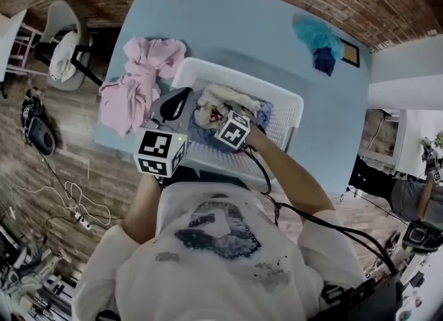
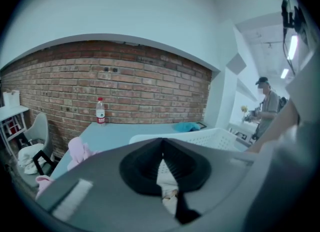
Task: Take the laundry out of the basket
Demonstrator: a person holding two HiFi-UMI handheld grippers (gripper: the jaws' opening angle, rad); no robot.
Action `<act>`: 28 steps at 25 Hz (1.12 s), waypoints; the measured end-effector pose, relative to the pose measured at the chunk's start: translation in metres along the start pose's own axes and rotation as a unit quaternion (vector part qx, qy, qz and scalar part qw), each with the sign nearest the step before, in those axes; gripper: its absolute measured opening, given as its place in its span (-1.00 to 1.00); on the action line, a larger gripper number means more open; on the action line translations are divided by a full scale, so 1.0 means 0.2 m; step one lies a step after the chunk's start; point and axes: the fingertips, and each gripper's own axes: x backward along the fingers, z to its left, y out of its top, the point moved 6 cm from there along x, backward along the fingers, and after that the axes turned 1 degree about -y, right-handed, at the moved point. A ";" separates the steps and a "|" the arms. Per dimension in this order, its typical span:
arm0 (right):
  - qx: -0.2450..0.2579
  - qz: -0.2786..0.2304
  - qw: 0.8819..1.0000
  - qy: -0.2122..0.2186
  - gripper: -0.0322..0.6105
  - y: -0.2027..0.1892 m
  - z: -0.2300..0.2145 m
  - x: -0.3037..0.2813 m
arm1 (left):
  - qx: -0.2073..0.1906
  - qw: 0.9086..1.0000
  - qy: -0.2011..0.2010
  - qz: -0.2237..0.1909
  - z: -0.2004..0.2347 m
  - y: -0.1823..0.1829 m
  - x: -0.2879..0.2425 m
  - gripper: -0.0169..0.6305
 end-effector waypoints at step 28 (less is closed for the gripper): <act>-0.018 0.040 0.995 0.088 -0.28 -0.07 0.03 0.00 | 0.021 1.000 0.020 -0.007 0.04 -0.02 0.13 -0.98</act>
